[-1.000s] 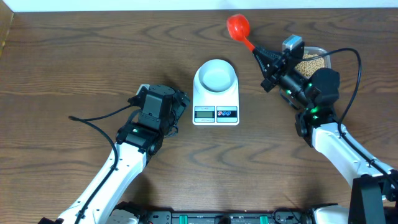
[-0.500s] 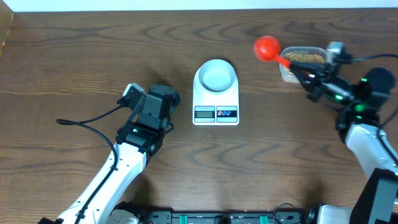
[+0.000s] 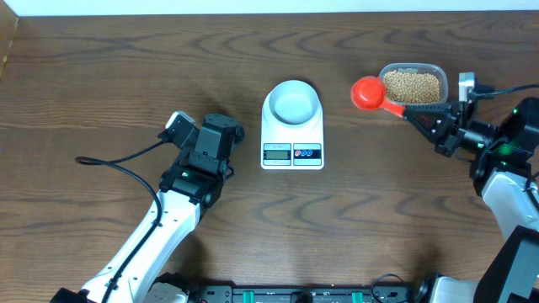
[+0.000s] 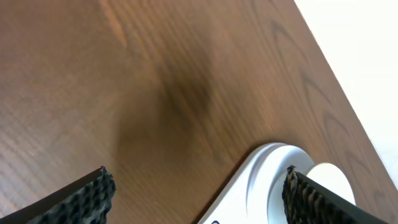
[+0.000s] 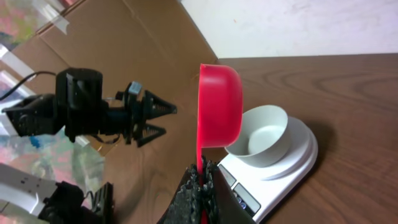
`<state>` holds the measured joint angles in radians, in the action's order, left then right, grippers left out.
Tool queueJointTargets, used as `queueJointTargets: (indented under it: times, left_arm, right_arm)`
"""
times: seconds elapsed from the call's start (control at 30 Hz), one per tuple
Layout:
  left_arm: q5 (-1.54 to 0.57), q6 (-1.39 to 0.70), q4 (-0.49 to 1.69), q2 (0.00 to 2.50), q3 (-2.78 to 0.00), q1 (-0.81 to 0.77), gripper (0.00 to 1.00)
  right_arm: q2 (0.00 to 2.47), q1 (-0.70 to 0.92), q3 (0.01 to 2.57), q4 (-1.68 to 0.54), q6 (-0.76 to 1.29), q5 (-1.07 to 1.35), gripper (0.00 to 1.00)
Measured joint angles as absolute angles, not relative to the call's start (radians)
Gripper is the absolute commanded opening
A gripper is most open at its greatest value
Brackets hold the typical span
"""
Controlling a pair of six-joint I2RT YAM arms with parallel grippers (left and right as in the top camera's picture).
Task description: Scoop item into bowl and weigh 50g on scale
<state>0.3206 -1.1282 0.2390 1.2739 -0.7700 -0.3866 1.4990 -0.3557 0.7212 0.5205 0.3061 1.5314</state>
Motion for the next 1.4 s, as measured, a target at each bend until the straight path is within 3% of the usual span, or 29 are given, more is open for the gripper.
queueJointTargets:
  times: [0.13, 0.33, 0.5, 0.53, 0.6, 1.4]
  left_arm:
    - [0.316, -1.026, 0.186, 1.274, -0.77, -0.424, 0.8]
    - [0.311, -0.894, 0.176, 1.277, -0.77, -0.492, 0.57]
    - [0.307, -0.843, 0.176, 1.303, -0.77, -0.529, 0.51]
    - [0.3, -0.837, 0.178, 1.307, -0.77, -0.532, 0.4]
    - [0.281, -0.828, 0.176, 1.308, -0.77, -0.533, 0.07]
    - [0.181, -0.539, 0.069, 1.319, -0.77, -0.591, 0.07]
  right_arm:
    - [1.508, -0.356, 0.717, 0.514, 0.237, 1.538, 0.01]
    - [1.518, -0.356, 0.717, 0.513, 0.207, 1.506, 0.01]
    - [1.518, -0.356, 0.717, 0.519, 0.197, 1.468, 0.01]
    - [1.518, -0.356, 0.717, 0.52, 0.196, 1.462, 0.01]
    - [1.518, -0.356, 0.717, 0.52, 0.195, 1.456, 0.01]
    - [1.518, -0.356, 0.717, 0.52, 0.192, 1.343, 0.01]
